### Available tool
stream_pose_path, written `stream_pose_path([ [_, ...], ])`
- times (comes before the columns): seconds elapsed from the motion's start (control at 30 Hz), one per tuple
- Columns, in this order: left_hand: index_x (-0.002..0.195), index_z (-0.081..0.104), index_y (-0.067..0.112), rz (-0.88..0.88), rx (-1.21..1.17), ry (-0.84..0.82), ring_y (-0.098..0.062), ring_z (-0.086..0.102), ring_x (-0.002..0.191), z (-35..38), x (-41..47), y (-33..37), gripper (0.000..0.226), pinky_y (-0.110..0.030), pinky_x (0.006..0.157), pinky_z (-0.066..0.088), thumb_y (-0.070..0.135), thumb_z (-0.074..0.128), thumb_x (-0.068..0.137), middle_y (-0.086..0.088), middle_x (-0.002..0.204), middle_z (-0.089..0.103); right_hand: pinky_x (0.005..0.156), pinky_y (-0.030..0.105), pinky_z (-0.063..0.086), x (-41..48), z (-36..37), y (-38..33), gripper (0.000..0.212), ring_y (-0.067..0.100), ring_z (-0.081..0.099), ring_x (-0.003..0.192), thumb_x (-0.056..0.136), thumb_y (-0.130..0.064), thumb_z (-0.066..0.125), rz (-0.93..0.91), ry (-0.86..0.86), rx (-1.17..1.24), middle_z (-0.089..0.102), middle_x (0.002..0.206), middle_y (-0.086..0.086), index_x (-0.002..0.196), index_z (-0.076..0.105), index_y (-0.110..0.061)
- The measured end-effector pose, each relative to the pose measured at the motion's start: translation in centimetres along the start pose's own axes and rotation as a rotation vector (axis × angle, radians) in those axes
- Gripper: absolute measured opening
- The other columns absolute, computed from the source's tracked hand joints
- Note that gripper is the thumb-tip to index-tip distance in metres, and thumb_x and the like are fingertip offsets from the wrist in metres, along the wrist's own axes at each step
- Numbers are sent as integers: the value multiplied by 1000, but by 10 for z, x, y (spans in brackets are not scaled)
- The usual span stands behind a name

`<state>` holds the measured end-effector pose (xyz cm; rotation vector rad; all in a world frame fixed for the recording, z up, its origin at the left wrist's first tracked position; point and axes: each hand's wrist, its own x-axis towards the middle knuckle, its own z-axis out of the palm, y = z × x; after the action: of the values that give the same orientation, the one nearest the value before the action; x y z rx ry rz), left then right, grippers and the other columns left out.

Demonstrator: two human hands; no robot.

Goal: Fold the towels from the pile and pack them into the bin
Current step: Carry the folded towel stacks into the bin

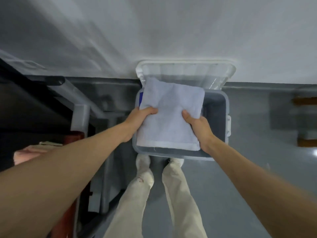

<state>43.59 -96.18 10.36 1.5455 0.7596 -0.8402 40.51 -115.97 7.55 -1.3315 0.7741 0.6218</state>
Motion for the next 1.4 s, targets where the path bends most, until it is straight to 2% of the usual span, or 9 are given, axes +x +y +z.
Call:
stream_pose_path([
  [0.07, 126, 54, 19, -32, 10, 40, -22, 65, 97, 2, 41, -22, 66, -32, 75, 51, 43, 73, 68, -5, 114, 67, 90, 39, 55, 37, -1, 18, 39, 21, 68, 100, 86, -36, 69, 14, -2, -14, 70, 112, 3, 118, 62, -15],
  [0.23, 103, 62, 21, -102, 44, 90, -26, 64, 94, 4, 140, -76, 23, -36, 84, 51, 31, 63, 82, -7, 103, 69, 81, 36, 57, 139, 7, 82, 31, 20, 69, 95, 86, -34, 70, 23, -17, -80, 70, 106, 0, 111, 61, -19],
  [0.33, 97, 62, 19, -135, 53, 112, -27, 64, 88, 6, 187, -98, 17, -36, 83, 51, 28, 61, 83, -9, 98, 69, 77, 34, 57, 184, 7, 115, 15, 18, 68, 91, 87, -29, 69, 62, -13, -86, 71, 101, -1, 98, 62, -22],
  [0.43, 105, 62, 16, -147, 80, 120, -28, 64, 88, 6, 245, -128, 28, -36, 79, 50, 31, 61, 81, -10, 99, 69, 86, 42, 56, 237, 9, 155, 26, 22, 68, 95, 85, -29, 72, 73, -10, -93, 71, 106, 1, 107, 62, -18],
  [0.6, 111, 61, 13, -144, 75, 133, -28, 62, 90, 8, 324, -163, 35, -37, 83, 50, 30, 60, 81, -10, 99, 67, 87, 45, 56, 311, 13, 195, 37, 22, 68, 98, 85, -32, 72, 32, 32, -118, 70, 108, 1, 117, 60, -18],
  [0.8, 95, 64, 15, -110, 76, 101, -21, 62, 81, 14, 393, -185, 18, -30, 72, 49, 26, 56, 84, -6, 92, 66, 87, 46, 57, 376, 12, 227, 46, 24, 66, 101, 85, -32, 72, 14, 90, -110, 67, 113, 3, 125, 55, -15],
  [1.1, 95, 63, 13, -104, 228, 160, -21, 64, 86, 15, 415, -201, 26, -27, 73, 51, 36, 51, 92, -5, 95, 68, 78, 30, 54, 401, 21, 237, 43, 15, 65, 94, 82, -40, 73, 31, 92, -195, 66, 104, -6, 117, 59, -20],
  [1.27, 91, 57, 23, -58, 246, 144, -13, 58, 82, 4, 366, -184, 19, -24, 67, 46, 33, 43, 99, 5, 91, 60, 93, 42, 51, 361, 25, 214, 47, 26, 60, 105, 87, -30, 67, 79, 140, -390, 61, 121, 6, 127, 52, -11],
  [1.4, 85, 52, 12, -26, 319, 115, -13, 46, 69, -13, 307, -151, 19, -26, 61, 34, 24, 43, 96, -2, 84, 53, 98, 35, 44, 307, 37, 173, 50, 27, 54, 115, 91, -18, 62, 81, 176, -443, 53, 131, 6, 138, 44, -9],
])
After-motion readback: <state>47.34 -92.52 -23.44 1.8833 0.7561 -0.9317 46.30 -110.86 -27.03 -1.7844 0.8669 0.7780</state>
